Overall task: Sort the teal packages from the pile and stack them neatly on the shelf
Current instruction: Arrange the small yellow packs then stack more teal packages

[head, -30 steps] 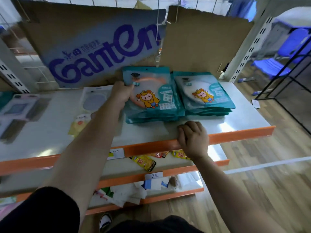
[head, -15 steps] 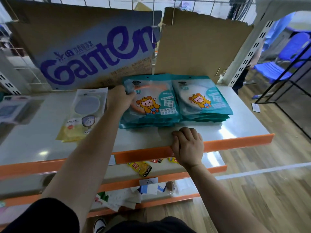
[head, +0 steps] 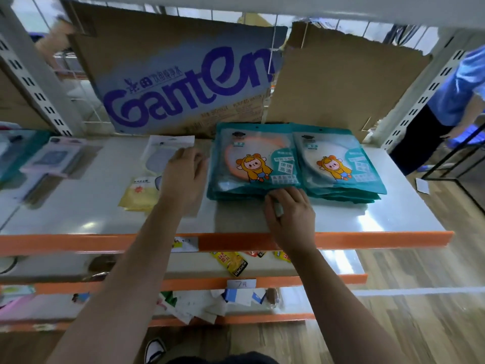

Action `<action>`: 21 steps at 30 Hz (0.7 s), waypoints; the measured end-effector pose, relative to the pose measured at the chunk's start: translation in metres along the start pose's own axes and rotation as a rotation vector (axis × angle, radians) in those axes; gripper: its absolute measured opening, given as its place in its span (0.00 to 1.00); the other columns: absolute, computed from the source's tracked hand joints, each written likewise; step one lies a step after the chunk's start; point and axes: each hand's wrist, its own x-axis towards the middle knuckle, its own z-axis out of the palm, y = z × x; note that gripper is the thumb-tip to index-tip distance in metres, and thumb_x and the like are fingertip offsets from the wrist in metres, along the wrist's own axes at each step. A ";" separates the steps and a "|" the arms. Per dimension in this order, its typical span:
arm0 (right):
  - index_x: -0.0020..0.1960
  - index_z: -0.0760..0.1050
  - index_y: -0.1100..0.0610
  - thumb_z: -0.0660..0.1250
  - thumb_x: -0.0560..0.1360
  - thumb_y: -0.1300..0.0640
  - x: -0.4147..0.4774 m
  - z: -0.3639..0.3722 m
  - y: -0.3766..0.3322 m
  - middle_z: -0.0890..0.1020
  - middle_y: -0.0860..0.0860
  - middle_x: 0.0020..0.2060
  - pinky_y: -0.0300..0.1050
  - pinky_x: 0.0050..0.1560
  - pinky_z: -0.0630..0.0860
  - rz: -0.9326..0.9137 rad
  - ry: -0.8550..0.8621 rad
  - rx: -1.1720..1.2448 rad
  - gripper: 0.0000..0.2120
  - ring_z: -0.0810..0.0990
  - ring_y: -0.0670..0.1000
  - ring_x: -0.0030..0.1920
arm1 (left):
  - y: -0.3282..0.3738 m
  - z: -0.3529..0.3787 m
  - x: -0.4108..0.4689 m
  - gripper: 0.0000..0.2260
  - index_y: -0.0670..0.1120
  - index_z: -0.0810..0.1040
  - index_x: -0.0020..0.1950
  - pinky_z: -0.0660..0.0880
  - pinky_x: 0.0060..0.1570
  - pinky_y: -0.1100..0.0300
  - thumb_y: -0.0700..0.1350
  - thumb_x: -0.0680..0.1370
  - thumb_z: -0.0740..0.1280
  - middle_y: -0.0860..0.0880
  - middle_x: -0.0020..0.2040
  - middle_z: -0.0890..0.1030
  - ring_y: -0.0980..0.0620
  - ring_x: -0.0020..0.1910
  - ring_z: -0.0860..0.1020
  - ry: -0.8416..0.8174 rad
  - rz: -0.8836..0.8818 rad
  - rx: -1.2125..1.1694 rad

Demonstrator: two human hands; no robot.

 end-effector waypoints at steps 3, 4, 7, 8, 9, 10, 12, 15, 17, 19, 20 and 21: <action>0.47 0.80 0.61 0.62 0.78 0.56 0.018 0.007 -0.027 0.81 0.56 0.44 0.46 0.40 0.76 -0.035 -0.028 0.067 0.10 0.79 0.54 0.43 | -0.018 -0.025 -0.019 0.11 0.40 0.76 0.58 0.74 0.48 0.51 0.46 0.81 0.62 0.39 0.54 0.79 0.41 0.50 0.78 0.013 0.007 0.120; 0.47 0.80 0.60 0.64 0.78 0.57 0.023 0.011 -0.037 0.81 0.55 0.43 0.47 0.38 0.77 -0.045 -0.038 0.079 0.08 0.78 0.53 0.42 | -0.025 -0.035 -0.025 0.12 0.40 0.77 0.59 0.74 0.51 0.48 0.46 0.80 0.63 0.39 0.55 0.79 0.39 0.52 0.78 0.015 -0.016 0.154; 0.46 0.80 0.60 0.66 0.76 0.58 0.033 0.030 -0.072 0.81 0.56 0.42 0.47 0.35 0.77 -0.097 -0.040 0.116 0.07 0.79 0.55 0.41 | -0.051 -0.067 -0.046 0.13 0.43 0.76 0.61 0.71 0.56 0.46 0.48 0.80 0.63 0.41 0.58 0.79 0.39 0.56 0.77 0.029 -0.079 0.210; 0.44 0.80 0.61 0.67 0.75 0.58 0.034 0.039 -0.086 0.81 0.56 0.41 0.48 0.34 0.77 -0.118 -0.028 0.134 0.07 0.80 0.56 0.41 | -0.060 -0.077 -0.053 0.14 0.44 0.76 0.62 0.70 0.56 0.46 0.49 0.80 0.62 0.42 0.58 0.79 0.40 0.57 0.76 0.039 -0.092 0.226; 0.43 0.80 0.61 0.66 0.74 0.57 0.034 0.048 -0.101 0.81 0.56 0.40 0.48 0.33 0.77 -0.141 -0.023 0.151 0.07 0.80 0.57 0.40 | -0.071 -0.088 -0.060 0.14 0.44 0.76 0.62 0.69 0.57 0.46 0.50 0.81 0.61 0.42 0.59 0.78 0.41 0.58 0.76 0.048 -0.101 0.246; 0.43 0.80 0.60 0.65 0.74 0.56 0.034 0.057 -0.117 0.81 0.56 0.39 0.49 0.32 0.77 -0.161 -0.037 0.170 0.09 0.80 0.57 0.39 | -0.082 -0.099 -0.067 0.14 0.45 0.75 0.63 0.68 0.58 0.47 0.50 0.81 0.61 0.43 0.60 0.78 0.41 0.58 0.76 0.056 -0.114 0.263; 0.45 0.80 0.59 0.64 0.75 0.55 0.032 0.076 -0.151 0.82 0.55 0.41 0.48 0.35 0.78 -0.195 -0.087 0.224 0.08 0.81 0.56 0.40 | -0.105 -0.123 -0.081 0.14 0.46 0.75 0.63 0.66 0.59 0.47 0.51 0.81 0.61 0.44 0.61 0.78 0.42 0.60 0.75 0.075 -0.166 0.297; 0.48 0.81 0.57 0.66 0.75 0.58 0.024 0.107 -0.203 0.82 0.53 0.42 0.44 0.40 0.76 -0.227 -0.143 0.260 0.06 0.80 0.54 0.42 | -0.147 -0.162 -0.104 0.13 0.44 0.77 0.61 0.66 0.58 0.46 0.49 0.80 0.62 0.42 0.59 0.79 0.40 0.58 0.76 0.124 -0.219 0.329; 0.48 0.80 0.59 0.65 0.76 0.57 0.017 0.128 -0.240 0.81 0.53 0.42 0.42 0.40 0.73 -0.214 -0.181 0.249 0.07 0.79 0.54 0.42 | -0.177 -0.190 -0.119 0.13 0.44 0.77 0.60 0.66 0.57 0.47 0.49 0.80 0.63 0.42 0.56 0.80 0.39 0.56 0.77 0.135 -0.245 0.348; 0.48 0.80 0.59 0.65 0.77 0.57 0.009 0.146 -0.278 0.79 0.52 0.42 0.39 0.41 0.68 -0.212 -0.197 0.295 0.07 0.78 0.52 0.43 | -0.207 -0.218 -0.132 0.12 0.45 0.77 0.60 0.65 0.57 0.47 0.49 0.80 0.63 0.43 0.57 0.79 0.40 0.56 0.77 0.145 -0.268 0.366; 0.48 0.80 0.60 0.66 0.76 0.59 0.006 0.154 -0.298 0.79 0.52 0.42 0.38 0.41 0.68 -0.210 -0.199 0.321 0.06 0.77 0.52 0.44 | -0.222 -0.232 -0.139 0.12 0.45 0.77 0.60 0.65 0.57 0.47 0.49 0.80 0.63 0.44 0.57 0.79 0.40 0.56 0.77 0.150 -0.270 0.370; 0.47 0.80 0.60 0.66 0.76 0.60 0.003 0.163 -0.317 0.80 0.52 0.42 0.39 0.42 0.69 -0.210 -0.197 0.345 0.05 0.77 0.51 0.44 | -0.236 -0.245 -0.144 0.12 0.45 0.77 0.60 0.65 0.57 0.47 0.49 0.80 0.63 0.44 0.57 0.79 0.40 0.56 0.77 0.153 -0.267 0.374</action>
